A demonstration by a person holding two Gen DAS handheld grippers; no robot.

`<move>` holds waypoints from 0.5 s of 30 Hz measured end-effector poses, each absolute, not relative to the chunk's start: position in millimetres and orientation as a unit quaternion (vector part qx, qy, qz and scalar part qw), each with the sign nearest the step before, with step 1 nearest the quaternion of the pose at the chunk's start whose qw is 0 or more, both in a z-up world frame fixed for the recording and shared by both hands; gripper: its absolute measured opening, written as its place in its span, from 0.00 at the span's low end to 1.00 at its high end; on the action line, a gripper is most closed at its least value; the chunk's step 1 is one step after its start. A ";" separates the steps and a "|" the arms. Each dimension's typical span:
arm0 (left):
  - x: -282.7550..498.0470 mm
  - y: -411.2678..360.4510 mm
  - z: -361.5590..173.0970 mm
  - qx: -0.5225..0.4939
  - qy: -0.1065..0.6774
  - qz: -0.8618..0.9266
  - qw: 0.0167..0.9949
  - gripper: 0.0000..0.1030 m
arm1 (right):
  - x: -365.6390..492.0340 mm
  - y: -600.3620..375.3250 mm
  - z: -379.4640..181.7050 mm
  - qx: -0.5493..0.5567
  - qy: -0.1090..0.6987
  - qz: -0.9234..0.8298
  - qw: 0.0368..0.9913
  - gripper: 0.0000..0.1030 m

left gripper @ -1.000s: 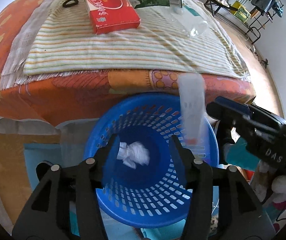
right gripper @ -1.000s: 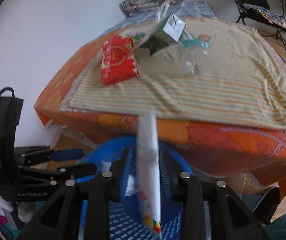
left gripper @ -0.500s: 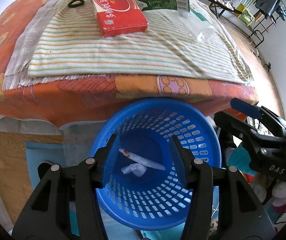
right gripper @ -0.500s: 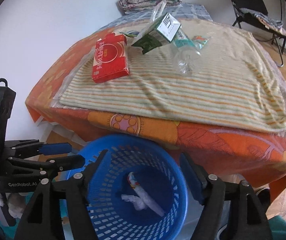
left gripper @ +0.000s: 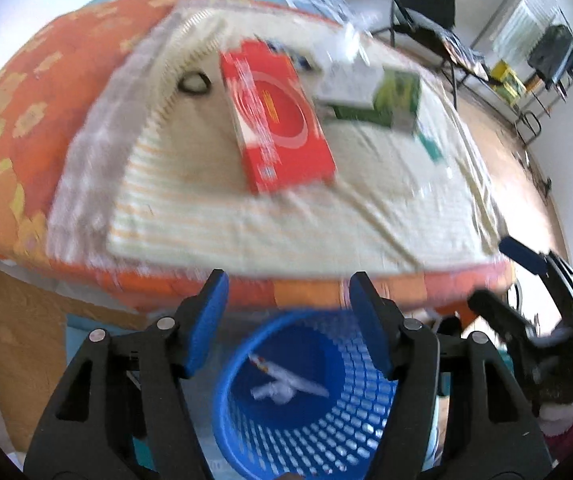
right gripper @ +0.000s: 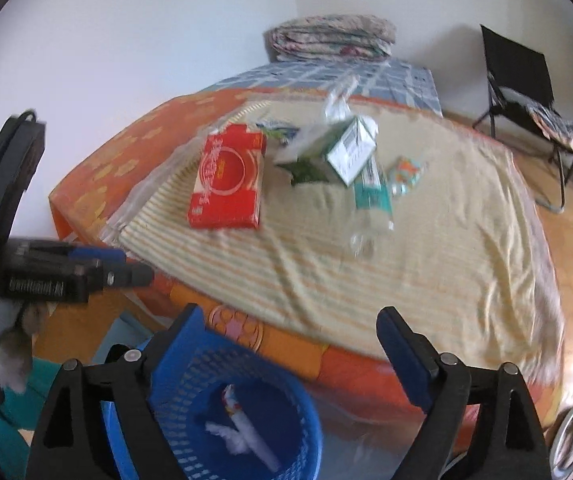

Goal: Collect trash
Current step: 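Move both grippers back toward the red box and milk carton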

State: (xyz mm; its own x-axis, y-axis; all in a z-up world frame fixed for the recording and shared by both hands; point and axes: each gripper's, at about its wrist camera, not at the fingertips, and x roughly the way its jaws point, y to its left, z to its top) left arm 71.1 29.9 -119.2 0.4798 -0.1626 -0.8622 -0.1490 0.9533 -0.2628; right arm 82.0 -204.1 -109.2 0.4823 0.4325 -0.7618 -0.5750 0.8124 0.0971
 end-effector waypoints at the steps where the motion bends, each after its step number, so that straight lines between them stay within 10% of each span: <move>1: 76.5 32.5 -116.9 -0.158 0.506 -0.001 0.848 0.63 | 87.6 -203.4 -105.5 -0.086 0.418 0.305 0.852 0.93; 15: 142.8 91.9 -124.4 -0.240 0.492 0.051 0.835 0.67 | 173.9 -190.9 -74.5 -0.103 0.396 0.346 0.844 1.00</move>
